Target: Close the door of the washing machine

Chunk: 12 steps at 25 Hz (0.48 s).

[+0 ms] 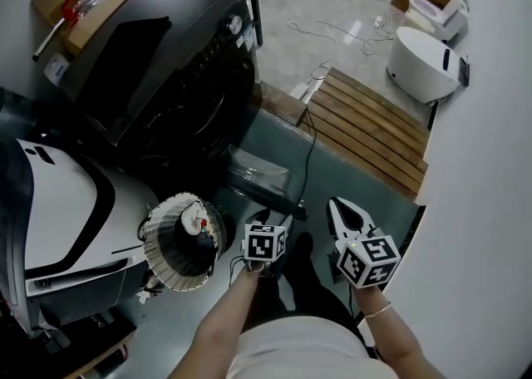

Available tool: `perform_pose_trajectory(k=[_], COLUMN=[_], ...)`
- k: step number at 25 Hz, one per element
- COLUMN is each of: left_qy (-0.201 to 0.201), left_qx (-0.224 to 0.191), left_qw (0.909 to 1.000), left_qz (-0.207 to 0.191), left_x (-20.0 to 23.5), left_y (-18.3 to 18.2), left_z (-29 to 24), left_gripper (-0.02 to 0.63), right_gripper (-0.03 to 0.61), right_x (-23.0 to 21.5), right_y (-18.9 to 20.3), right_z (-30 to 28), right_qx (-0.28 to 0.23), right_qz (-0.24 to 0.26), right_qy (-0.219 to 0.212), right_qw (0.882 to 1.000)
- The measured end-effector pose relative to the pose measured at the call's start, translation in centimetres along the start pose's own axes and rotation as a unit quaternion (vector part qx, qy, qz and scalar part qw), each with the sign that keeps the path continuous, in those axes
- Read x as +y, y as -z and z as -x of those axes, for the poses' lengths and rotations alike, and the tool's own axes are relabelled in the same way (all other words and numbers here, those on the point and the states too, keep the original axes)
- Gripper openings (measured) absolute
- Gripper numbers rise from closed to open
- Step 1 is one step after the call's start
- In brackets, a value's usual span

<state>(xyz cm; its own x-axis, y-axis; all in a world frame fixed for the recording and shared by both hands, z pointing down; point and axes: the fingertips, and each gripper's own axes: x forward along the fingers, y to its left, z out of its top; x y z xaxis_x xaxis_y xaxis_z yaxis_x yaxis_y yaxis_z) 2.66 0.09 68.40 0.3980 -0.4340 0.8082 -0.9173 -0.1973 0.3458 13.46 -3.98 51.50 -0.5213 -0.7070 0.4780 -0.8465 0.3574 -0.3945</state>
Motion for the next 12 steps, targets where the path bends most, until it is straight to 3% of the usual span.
perform_pose_trajectory(k=[12], left_qy=[-0.045], left_qx=[-0.066], left_qw=[0.9944], left_qz=[0.069], left_x=[-0.8], left_y=[-9.8], left_z=[-3.1], left_gripper=[0.277], right_gripper=[0.009], right_x=[-5.8], right_y=[-3.1], right_z=[0.3], right_qx=[-0.001], right_qz=[-0.001], right_qy=[-0.021], right_qw=[1.0])
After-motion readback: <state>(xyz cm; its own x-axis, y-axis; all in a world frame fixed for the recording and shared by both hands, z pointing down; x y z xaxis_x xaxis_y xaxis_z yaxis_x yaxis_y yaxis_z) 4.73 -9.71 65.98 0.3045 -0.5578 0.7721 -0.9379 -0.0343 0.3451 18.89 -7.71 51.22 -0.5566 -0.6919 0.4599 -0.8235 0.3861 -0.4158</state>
